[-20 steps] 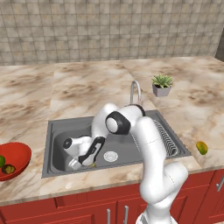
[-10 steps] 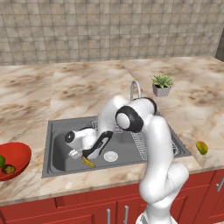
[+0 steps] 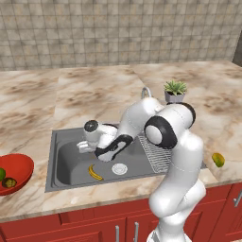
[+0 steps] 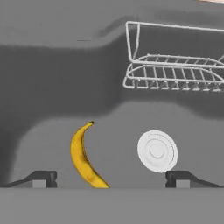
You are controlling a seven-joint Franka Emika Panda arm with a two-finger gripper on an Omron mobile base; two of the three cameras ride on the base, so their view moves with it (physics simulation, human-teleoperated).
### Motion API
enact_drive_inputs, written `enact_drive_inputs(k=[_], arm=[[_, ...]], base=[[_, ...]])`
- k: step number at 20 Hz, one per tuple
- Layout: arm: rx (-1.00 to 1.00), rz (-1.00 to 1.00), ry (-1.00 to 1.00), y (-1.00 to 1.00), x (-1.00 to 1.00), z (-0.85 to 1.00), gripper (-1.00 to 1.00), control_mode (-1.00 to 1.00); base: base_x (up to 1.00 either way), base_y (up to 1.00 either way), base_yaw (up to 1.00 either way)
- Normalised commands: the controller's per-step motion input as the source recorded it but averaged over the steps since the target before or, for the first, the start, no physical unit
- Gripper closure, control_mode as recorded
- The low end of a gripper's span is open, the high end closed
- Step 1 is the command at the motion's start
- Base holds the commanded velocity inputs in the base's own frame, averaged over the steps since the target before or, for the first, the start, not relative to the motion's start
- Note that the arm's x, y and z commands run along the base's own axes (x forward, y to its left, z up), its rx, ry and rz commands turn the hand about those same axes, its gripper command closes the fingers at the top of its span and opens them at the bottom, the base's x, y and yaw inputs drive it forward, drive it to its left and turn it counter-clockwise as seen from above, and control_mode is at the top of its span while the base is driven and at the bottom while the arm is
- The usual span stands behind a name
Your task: There is a mixed pile of frozen fruits and vegetables on the counter. Locate all the frozen vegetables and place the items in a bowl on the counter. Take all the frozen fruits and defrost them in a running sink.
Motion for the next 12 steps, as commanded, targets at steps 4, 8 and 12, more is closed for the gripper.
enact_drive_inputs(k=[4,8,12], arm=[[0.21,-0.13,0.00,0.00,0.00,1.00,-1.00,-1.00],[0.15,-0.13,0.00,0.00,0.00,1.00,-1.00,-1.00],[0.08,-0.12,0.02,0.02,0.00,1.00,-1.00,-1.00]], base=[[0.00,0.00,0.00],[0.00,0.00,0.00],[0.00,0.00,0.00]])
